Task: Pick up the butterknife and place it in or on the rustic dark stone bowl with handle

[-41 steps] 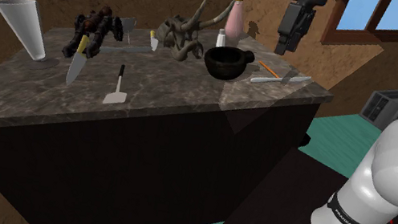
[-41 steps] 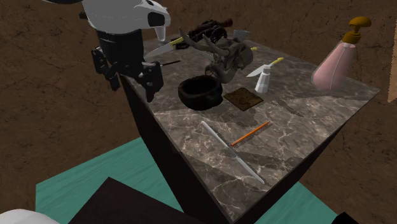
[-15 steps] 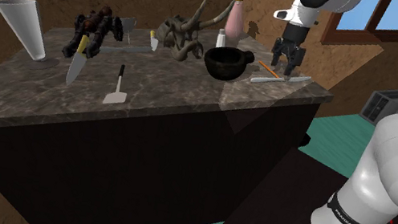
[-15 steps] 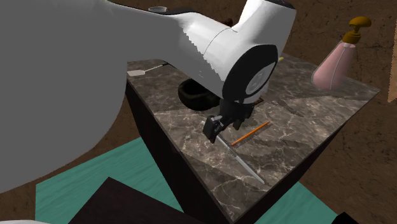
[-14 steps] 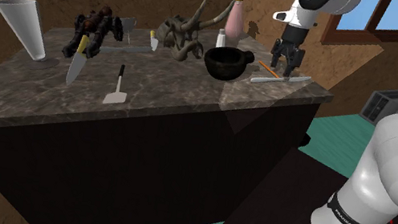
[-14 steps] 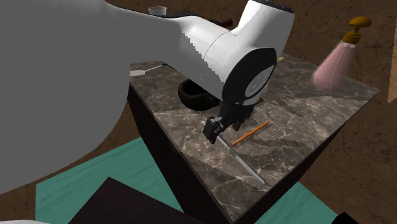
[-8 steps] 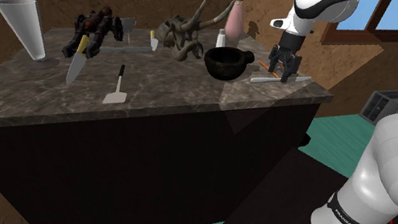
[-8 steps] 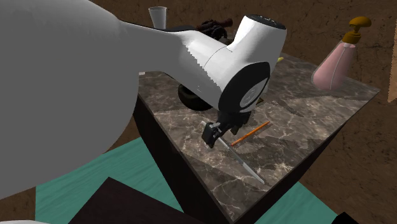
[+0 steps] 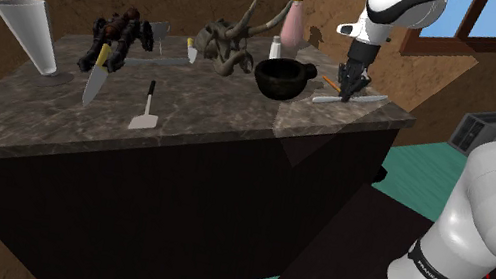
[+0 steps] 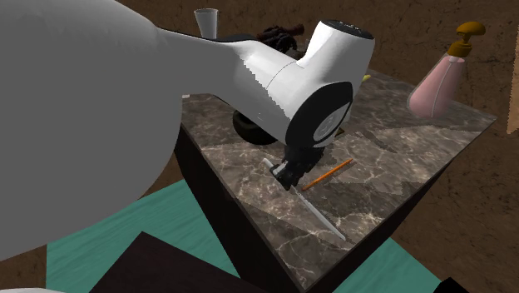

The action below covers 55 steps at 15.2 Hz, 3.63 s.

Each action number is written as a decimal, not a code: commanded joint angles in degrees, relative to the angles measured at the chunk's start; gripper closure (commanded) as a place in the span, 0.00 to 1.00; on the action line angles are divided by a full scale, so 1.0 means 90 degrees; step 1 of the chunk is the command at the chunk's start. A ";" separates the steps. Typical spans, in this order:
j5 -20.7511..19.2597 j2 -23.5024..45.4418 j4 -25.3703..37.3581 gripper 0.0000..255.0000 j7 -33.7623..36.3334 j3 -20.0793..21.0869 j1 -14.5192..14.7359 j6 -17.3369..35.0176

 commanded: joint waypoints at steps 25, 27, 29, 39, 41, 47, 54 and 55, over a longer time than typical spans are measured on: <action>0.0045 -0.0228 0.1344 1.00 0.0204 0.0352 0.0024 -0.1551; 0.0062 -0.0221 0.1518 1.00 0.0215 0.0378 0.0036 -0.1718; 0.0081 -0.0207 0.1697 1.00 0.0224 0.0400 0.0050 -0.1885; 0.0201 -0.0041 0.2678 1.00 0.0236 0.0462 0.0137 -0.2719; 0.0231 0.0011 0.2893 1.00 0.0231 0.0464 0.0157 -0.2887; 0.0667 0.0700 0.3426 1.00 0.0635 0.0646 0.0489 -0.2818; 0.1347 0.1890 0.4499 1.00 0.1060 0.0787 0.0862 -0.2852; 0.1454 0.2084 0.4694 1.00 0.1109 0.0800 0.0899 -0.2879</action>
